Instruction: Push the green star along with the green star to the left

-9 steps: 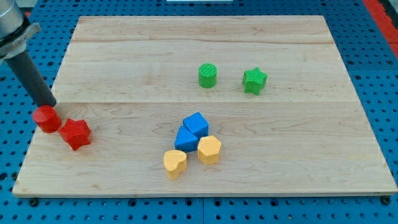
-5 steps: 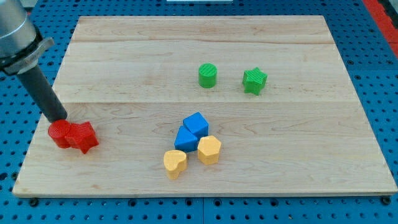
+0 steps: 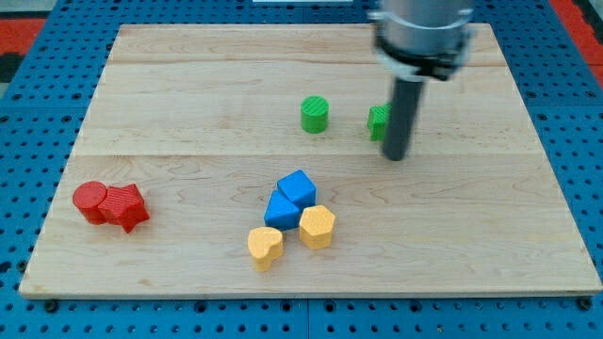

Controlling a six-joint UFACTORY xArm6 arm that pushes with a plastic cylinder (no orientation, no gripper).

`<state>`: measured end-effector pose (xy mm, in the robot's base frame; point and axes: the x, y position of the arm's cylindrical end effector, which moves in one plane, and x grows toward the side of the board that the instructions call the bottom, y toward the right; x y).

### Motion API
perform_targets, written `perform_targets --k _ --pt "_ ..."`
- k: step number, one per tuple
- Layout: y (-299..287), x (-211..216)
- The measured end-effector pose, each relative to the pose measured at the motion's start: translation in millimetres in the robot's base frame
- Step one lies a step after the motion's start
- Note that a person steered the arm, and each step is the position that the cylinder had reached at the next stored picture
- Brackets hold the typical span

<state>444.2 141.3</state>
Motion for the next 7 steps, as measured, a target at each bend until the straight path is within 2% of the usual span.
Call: perform_targets --k 1,4,6,7 --pt "14 -27" --pt "-135 -80" --pt "-230 -82" --pt "-243 -69"
